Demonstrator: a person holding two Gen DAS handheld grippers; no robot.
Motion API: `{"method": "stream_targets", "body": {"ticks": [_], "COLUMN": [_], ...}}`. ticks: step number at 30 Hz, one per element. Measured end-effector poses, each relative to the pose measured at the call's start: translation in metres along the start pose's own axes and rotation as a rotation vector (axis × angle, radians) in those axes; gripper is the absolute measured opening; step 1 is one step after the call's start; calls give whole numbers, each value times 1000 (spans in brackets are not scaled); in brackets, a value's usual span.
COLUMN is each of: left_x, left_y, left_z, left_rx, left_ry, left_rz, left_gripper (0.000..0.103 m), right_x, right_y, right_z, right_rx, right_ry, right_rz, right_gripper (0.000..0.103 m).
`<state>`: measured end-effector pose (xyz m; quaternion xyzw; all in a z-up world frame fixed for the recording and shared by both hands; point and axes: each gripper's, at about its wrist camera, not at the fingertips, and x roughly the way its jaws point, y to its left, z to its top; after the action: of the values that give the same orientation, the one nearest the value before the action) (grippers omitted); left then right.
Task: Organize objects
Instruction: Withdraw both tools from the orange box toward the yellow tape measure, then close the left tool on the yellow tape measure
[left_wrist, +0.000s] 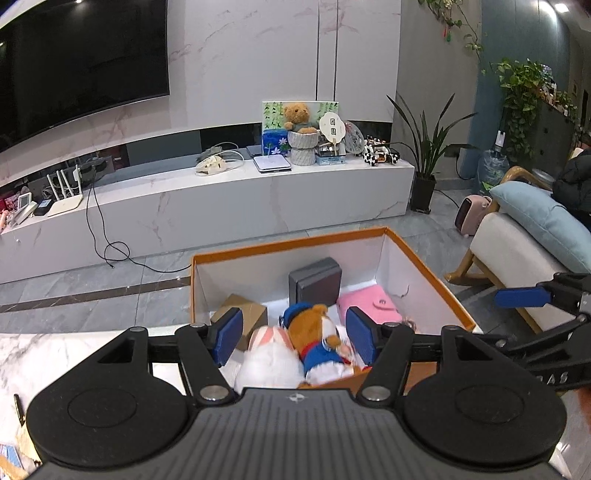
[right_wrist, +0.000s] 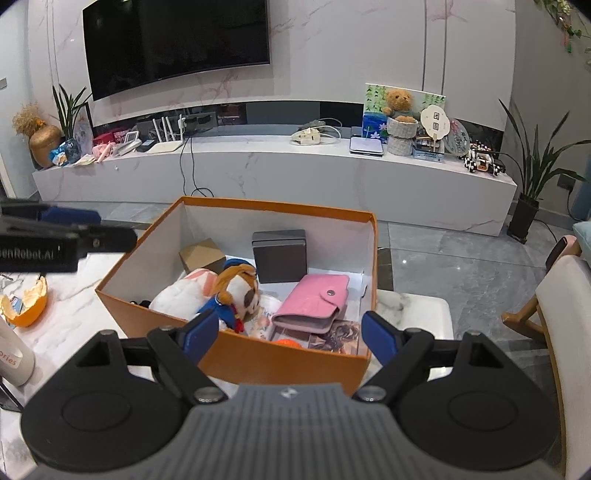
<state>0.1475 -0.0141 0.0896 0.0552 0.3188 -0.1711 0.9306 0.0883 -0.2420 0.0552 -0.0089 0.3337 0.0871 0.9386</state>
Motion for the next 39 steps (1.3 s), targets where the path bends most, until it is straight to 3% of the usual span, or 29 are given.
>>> {"method": "stream_targets", "body": {"ticks": [9, 21, 28, 39], "left_x": [-10, 2, 16, 45], "left_y": [14, 10, 7, -17], "left_z": [-41, -122, -135, -146], "left_rx": [-85, -138, -137, -58], "left_ry": [15, 155, 187, 247], "left_rz": [-12, -40, -77, -111], "left_gripper": [75, 76, 76, 77], "right_x": [-15, -6, 4, 7], "right_y": [6, 26, 38, 34], "right_z": [-30, -58, -70, -76], "right_rx": [-1, -33, -77, -73], "right_ry": [20, 79, 120, 148], "right_rz": [19, 40, 53, 74], "right_gripper": [85, 85, 85, 86]}}
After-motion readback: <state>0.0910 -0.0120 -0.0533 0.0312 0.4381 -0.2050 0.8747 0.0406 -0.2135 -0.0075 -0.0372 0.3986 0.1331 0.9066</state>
